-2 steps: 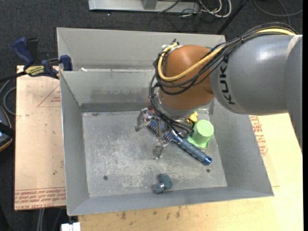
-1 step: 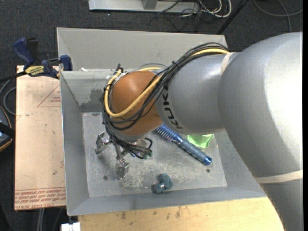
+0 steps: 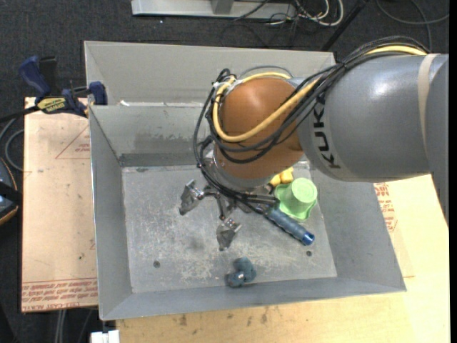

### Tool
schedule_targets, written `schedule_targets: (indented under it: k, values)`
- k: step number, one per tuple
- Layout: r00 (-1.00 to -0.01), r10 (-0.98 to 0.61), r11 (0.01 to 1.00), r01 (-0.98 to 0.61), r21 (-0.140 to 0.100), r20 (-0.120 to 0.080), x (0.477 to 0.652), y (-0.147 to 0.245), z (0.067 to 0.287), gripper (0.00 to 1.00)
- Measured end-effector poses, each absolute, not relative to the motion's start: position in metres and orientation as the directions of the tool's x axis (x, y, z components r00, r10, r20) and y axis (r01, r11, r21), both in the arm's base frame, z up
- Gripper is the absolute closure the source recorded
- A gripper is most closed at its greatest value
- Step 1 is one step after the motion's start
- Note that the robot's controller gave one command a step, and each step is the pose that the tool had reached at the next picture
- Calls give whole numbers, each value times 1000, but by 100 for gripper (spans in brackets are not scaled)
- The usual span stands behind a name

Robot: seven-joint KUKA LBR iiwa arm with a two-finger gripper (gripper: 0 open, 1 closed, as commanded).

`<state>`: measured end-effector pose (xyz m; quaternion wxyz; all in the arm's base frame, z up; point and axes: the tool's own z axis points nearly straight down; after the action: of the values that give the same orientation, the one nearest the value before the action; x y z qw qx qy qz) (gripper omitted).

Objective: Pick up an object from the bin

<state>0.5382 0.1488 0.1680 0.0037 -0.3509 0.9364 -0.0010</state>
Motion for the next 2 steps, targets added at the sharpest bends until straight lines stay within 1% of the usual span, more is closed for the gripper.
schedule_targets:
  k: [1,2]
  values:
    - [-742,-671,742,-671,-2,-5,493,85,83,0]
    - [-714,-700,714,-700,-6,-5,506,7,146,0]
